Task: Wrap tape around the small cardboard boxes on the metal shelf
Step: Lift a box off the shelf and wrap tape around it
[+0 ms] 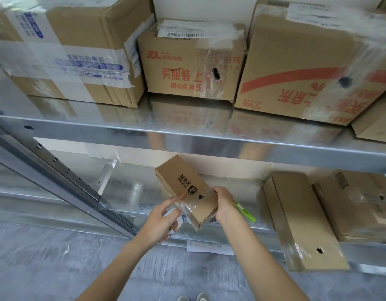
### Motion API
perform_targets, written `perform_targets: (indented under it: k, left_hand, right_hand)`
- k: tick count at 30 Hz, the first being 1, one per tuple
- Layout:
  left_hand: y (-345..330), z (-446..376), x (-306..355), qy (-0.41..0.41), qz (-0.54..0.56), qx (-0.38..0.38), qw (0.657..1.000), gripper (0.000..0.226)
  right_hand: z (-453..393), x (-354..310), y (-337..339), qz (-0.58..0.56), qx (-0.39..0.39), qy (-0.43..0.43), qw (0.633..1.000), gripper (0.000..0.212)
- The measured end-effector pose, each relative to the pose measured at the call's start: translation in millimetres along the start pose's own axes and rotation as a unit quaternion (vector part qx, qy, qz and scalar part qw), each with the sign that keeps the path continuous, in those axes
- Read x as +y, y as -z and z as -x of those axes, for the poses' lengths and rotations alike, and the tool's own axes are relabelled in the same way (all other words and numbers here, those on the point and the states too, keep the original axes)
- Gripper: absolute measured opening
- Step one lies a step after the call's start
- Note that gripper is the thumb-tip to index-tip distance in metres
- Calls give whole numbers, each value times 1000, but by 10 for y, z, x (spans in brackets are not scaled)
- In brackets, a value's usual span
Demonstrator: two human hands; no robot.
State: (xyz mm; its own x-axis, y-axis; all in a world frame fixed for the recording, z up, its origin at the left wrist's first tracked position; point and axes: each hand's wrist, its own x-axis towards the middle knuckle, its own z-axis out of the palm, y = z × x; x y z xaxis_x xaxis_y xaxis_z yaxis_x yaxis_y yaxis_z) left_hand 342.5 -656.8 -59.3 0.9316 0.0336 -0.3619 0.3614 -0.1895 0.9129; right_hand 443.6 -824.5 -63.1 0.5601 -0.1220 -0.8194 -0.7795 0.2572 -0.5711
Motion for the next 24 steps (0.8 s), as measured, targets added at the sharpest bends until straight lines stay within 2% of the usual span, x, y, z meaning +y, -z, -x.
perform_targets:
  k: [4,6,7,8,10,11,12,13,14,16,20,24]
  left_hand:
    - [25,-56,-47,6,-3,-5,1000,39]
    - [29,-58,-62,7,2,-9,1000,40]
    - [35,-55,-61,8,5,-12,1000,40]
    - [40,-57,-54,8,8,-15,1000,40]
    - [47,-65,-43,10,13,-18,1000,40]
    - [46,-68,-41,9,14,-17,1000,39]
    - [44,-69,-40,8,15,-16,1000,39]
    - [41,-67,-40,6,16,-15,1000,39]
    - [36,-64,-40,4,17,-13,1000,40]
    - [27,-55,-44,2,19,-7,1000,41]
    - [11,-59,-39,4,27,-1,1000,40]
    - [8,-60,-34,-3,36,0,999,38]
  right_hand:
    - [0,-7,22,-13,-31,19,999,15]
    - [2,44,84,109,2,122,986,25]
    - [12,80,141,192,38,217,956,28]
    - [47,117,215,258,43,325,909,33]
    - [134,163,343,410,-48,464,784,56]
    - [147,191,389,513,-84,484,704,76]
    - [137,234,424,614,-87,480,621,97]
    - [128,276,448,683,-63,471,554,111]
    - [139,300,445,719,-31,467,514,116]
    - [199,357,397,730,8,474,493,108]
    - [310,525,291,686,55,572,446,73]
    - [321,704,230,670,66,618,405,64]
